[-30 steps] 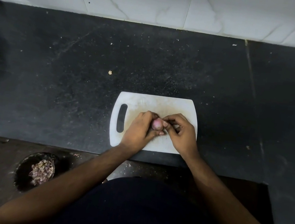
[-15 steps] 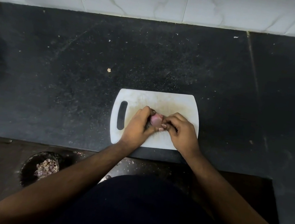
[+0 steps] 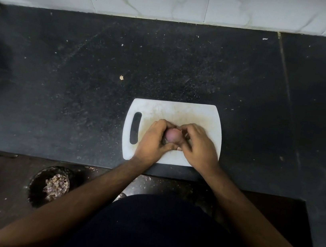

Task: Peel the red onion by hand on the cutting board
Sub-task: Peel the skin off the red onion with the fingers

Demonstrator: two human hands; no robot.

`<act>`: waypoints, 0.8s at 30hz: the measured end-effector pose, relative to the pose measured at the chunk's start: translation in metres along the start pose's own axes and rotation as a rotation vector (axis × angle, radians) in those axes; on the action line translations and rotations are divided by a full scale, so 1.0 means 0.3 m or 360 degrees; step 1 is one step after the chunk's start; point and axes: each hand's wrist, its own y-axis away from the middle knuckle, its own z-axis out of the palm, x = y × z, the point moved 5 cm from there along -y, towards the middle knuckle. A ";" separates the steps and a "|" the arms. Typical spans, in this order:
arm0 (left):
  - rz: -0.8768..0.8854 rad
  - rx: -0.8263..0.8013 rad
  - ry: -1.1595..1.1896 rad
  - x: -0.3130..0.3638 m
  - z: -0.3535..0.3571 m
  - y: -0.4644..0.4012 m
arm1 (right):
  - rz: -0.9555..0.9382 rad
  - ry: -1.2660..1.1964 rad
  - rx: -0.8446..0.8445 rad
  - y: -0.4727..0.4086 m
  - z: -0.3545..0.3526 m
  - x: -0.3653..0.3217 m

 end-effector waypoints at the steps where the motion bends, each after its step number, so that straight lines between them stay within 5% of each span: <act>1: -0.0009 -0.0004 0.0007 -0.003 0.000 -0.001 | 0.0013 0.0058 -0.0010 -0.002 0.004 0.000; 7: -0.0050 -0.0001 0.0043 -0.008 -0.003 -0.001 | 0.0215 -0.0214 0.0372 -0.008 -0.043 0.037; 15: -0.0069 0.0034 0.0247 -0.023 -0.008 -0.002 | -0.0004 -0.0145 0.0256 0.015 -0.024 -0.027; 24: -0.0016 0.0011 0.0215 -0.013 -0.001 0.005 | 0.0305 -0.0362 0.0353 0.012 0.007 -0.045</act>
